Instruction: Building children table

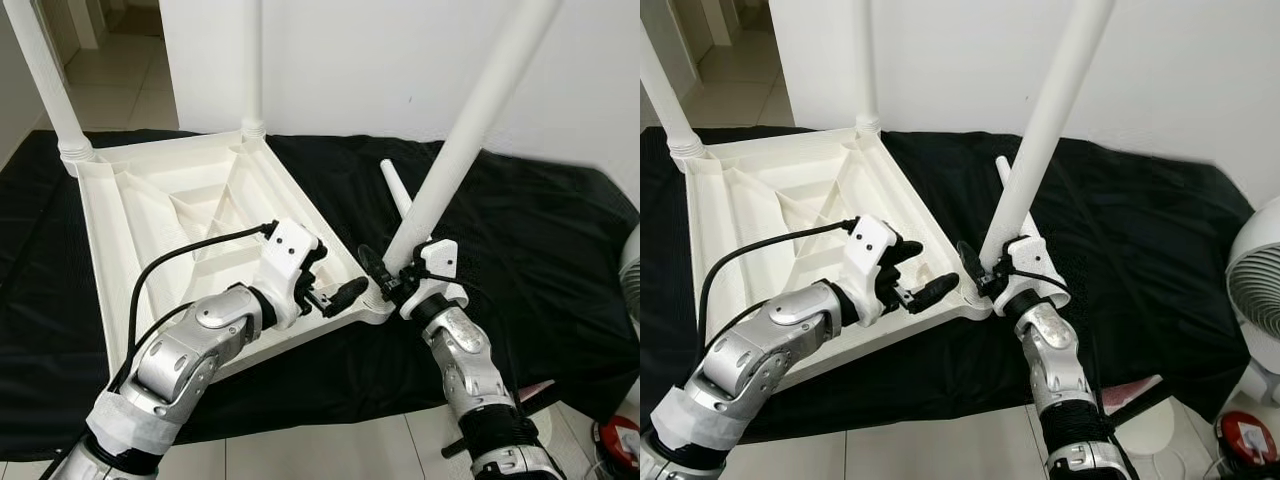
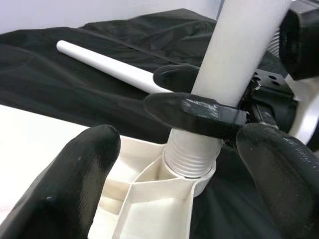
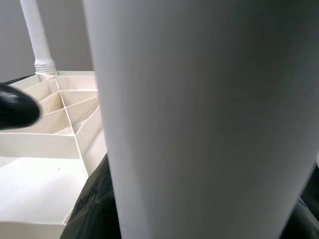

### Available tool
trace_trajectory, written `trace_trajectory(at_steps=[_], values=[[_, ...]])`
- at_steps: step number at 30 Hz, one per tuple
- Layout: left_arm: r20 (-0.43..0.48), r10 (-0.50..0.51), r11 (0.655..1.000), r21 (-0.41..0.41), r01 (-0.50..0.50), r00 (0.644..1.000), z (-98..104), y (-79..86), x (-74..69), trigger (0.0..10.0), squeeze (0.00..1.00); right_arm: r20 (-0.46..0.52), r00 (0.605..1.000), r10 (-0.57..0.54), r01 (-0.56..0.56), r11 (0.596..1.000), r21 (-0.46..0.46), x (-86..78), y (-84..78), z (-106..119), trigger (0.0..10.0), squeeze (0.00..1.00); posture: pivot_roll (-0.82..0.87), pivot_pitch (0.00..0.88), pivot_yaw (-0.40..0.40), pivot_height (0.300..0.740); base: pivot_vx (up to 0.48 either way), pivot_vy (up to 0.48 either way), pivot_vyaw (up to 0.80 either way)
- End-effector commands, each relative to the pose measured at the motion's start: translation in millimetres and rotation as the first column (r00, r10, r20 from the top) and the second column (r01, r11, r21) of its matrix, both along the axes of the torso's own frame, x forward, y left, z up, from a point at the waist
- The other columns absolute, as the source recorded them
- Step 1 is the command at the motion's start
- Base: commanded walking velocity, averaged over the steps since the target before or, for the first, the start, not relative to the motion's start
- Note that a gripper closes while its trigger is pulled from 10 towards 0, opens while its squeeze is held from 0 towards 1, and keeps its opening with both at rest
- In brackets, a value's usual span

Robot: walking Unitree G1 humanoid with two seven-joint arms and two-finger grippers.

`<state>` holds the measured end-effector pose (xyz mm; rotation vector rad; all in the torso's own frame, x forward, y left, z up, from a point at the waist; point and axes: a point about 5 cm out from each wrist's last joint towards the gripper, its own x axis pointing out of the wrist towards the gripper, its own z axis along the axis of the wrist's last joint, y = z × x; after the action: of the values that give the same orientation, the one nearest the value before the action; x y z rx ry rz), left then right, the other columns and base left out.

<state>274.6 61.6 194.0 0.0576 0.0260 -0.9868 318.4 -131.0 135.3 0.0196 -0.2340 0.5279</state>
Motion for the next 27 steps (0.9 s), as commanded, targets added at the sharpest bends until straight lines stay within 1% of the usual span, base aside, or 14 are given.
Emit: trace_trajectory(at_steps=[1,5,7,8,9,12,16,20,21,22,25,27], values=[[0.000,-0.049,0.999,0.008,0.049,0.999,1,-1.1,-3.5,10.0,0.00,-0.136,0.991,-0.004,-0.003,0.998,-0.056,-8.8,-1.5,-33,10.0,0.00,0.05,0.085,-0.074,0.740,0.000,0.000,0.00],[0.001,-0.047,0.999,0.010,0.047,0.999,1,0.1,-3.4,10.0,0.00,-0.124,0.992,0.016,-0.026,0.997,-0.076,-12.7,-2.9,-32,10.0,0.00,0.05,0.085,-0.074,0.740,0.000,0.000,0.00],[0.003,-0.046,0.999,0.010,0.046,0.999,2,0.8,-3.1,10.0,0.00,-0.103,0.994,0.024,-0.037,0.991,-0.130,-14.9,-5.6,-32,10.0,0.00,0.05,0.090,-0.069,0.740,0.000,0.000,0.00],[0.003,-0.046,0.999,0.010,0.046,0.999,2,0.8,-3.1,10.0,0.00,-0.103,0.994,0.024,-0.037,0.991,-0.130,-14.9,-5.6,-32,10.0,0.00,0.05,0.090,-0.069,0.740,0.000,0.000,0.00],[0.004,-0.045,0.999,0.009,0.045,0.999,3,0.9,-2.8,10.0,0.00,-0.099,0.995,0.028,-0.042,0.988,-0.149,-15.1,-7.3,-33,10.0,0.00,0.05,0.091,-0.069,0.740,0.000,0.000,0.00],[0.008,-0.048,0.999,0.008,0.047,0.999,4,0.8,-2.7,10.0,0.00,-0.100,0.994,0.034,-0.049,0.987,-0.155,-15.3,-9.6,-35,10.0,0.00,0.05,0.091,-0.069,0.740,0.000,0.000,0.00],[0.010,-0.048,0.999,0.008,0.048,0.999,4,0.9,-2.3,10.0,0.00,-0.099,0.994,0.050,-0.066,0.984,-0.164,-14.6,-8.5,-36,10.0,0.00,0.04,0.094,-0.068,0.740,0.000,0.000,0.00],[0.010,-0.048,0.999,0.007,0.048,0.999,4,0.6,-3.4,10.0,0.00,-0.192,0.981,0.040,-0.053,0.997,-0.061,-6.9,-8.4,-39,10.0,0.00,0.05,0.095,-0.074,0.740,0.000,0.000,0.00],[0.010,-0.048,0.999,0.007,0.047,0.999,5,0.6,-3.5,10.0,0.00,-0.207,0.978,0.039,-0.050,0.998,-0.049,-5.7,-8.5,-40,10.0,0.00,0.05,0.095,-0.075,0.740,0.000,0.000,0.00],[0.010,-0.048,0.999,0.007,0.047,0.999,5,0.6,-3.5,10.0,0.00,-0.207,0.978,0.039,-0.050,0.998,-0.049,-5.7,-8.5,-40,10.0,0.00,0.05,0.095,-0.075,0.740,0.000,0.000,0.00],[0.012,-0.042,0.999,0.008,0.042,0.999,5,1.5,-3.6,10.0,0.00,-0.287,0.958,0.019,-0.027,0.999,-0.027,-0.5,-9.0,-43,10.0,0.00,0.06,0.096,-0.079,0.740,0.000,0.000,0.00],[0.014,-0.038,0.999,0.006,0.038,0.999,6,1.8,-3.4,10.0,0.00,-0.307,0.952,-0.007,-0.008,0.999,-0.045,3.3,-10.3,-45,10.0,0.00,0.06,0.094,-0.085,0.740,0.000,0.000,0.00]])
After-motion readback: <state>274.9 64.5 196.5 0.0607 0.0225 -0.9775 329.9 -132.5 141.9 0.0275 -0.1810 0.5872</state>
